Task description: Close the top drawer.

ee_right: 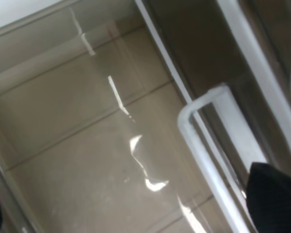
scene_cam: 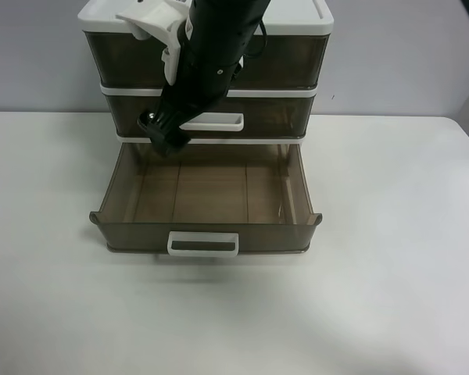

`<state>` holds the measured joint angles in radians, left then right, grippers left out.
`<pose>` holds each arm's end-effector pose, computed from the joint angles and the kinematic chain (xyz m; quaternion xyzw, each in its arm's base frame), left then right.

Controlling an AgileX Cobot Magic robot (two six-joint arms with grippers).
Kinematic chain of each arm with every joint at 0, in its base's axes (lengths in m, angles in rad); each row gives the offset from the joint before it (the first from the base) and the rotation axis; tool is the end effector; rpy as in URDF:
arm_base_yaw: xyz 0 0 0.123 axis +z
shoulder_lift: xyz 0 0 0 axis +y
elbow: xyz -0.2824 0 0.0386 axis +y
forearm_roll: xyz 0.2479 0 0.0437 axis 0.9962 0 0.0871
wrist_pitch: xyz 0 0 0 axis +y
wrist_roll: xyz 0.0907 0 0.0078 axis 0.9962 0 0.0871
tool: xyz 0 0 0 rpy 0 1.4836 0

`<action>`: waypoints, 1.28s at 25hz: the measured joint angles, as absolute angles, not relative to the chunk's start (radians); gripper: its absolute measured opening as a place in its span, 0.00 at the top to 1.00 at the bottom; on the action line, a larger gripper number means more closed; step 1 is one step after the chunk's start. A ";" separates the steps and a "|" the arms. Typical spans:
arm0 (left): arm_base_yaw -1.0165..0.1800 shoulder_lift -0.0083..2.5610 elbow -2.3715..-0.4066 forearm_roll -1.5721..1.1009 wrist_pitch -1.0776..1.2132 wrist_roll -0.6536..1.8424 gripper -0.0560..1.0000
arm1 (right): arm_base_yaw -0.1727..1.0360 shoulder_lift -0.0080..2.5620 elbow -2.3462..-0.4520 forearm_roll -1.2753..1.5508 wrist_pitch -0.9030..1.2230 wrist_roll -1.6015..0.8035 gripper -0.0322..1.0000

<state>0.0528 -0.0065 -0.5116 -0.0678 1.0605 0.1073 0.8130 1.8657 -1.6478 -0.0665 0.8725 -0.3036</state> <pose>-0.0070 -0.0058 0.2805 0.0247 0.8476 0.0086 0.5300 0.2916 0.3014 0.2944 -0.5196 0.8067 0.0411 0.2785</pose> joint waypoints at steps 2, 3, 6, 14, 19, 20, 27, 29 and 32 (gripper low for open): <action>0.053 -0.007 -0.512 -0.068 1.060 0.107 0.01 | 0.821 1.817 -1.648 -0.071 0.902 -0.305 0.01; 0.053 -0.007 -0.512 -0.068 1.060 0.107 0.01 | 0.825 1.785 -1.648 -0.074 0.924 -0.306 0.01; 0.053 -0.007 -0.512 -0.068 1.060 0.107 0.01 | 0.850 1.691 -1.651 -0.072 1.021 -0.306 0.01; 0.053 -0.007 -0.512 -0.068 1.060 0.107 0.01 | 0.863 1.473 -1.631 -0.046 1.208 -0.273 0.01; 0.053 -0.007 -0.512 -0.068 1.060 0.107 0.01 | 0.863 1.201 -1.464 -0.048 1.214 -0.194 0.01; 0.053 -0.007 -0.512 -0.068 1.060 0.107 0.01 | 0.863 1.149 -1.431 -0.048 1.214 -0.181 0.01; 0.053 -0.007 -0.512 -0.068 1.060 0.107 0.01 | 0.863 0.771 -1.161 -0.048 1.215 -0.137 0.01; 0.053 -0.007 -0.512 -0.068 1.060 0.107 0.01 | 0.863 0.668 -1.087 -0.048 1.216 -0.117 0.01; 0.053 -0.007 -0.512 -0.068 1.060 0.107 0.01 | 0.856 0.531 -0.976 -0.054 1.216 -0.073 0.01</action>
<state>0.0528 -0.0065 -0.5116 -0.0678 1.0605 0.1073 0.8562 0.5309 -0.9759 -0.0536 1.2158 -0.0735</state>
